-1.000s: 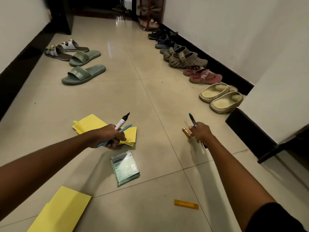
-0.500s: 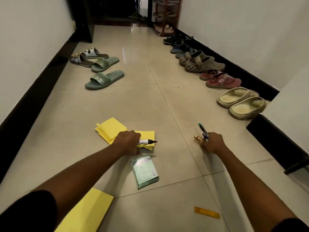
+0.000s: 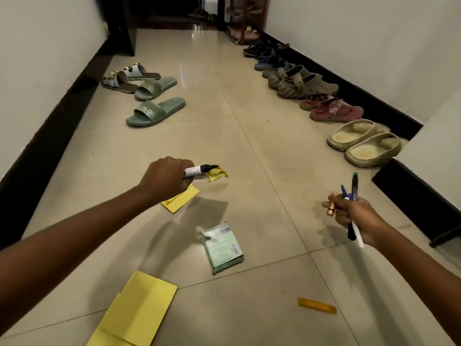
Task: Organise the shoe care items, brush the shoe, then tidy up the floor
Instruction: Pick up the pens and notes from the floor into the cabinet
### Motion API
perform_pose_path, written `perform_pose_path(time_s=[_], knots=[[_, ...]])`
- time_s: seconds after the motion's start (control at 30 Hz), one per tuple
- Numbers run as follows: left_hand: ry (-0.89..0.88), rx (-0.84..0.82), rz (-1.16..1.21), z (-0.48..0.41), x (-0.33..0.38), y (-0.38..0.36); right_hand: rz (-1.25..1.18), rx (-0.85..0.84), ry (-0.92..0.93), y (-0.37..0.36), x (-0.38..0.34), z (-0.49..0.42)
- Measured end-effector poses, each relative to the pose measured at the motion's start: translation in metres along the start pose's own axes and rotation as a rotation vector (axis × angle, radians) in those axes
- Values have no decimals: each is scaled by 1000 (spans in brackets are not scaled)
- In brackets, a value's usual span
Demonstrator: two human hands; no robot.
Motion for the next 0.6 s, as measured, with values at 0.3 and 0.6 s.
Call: perform_pose_path(time_s=[0.3,0.6], knots=[[-536,-126,-51,58,48,-41,1812,-316,242,-38,65,63],[-554,-468,-5,71,77,-54,1925,-423,390,-43,92,88]])
Point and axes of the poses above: each hand's wrist, its own z-axis away from the middle knuckle, its own y-axis out of the back of the hand, x = y × z, the point moved 5 cm from there along -z, towards the middle knuckle, and after that the axes turned 6 degrees about -y, right-handed, at the moved point
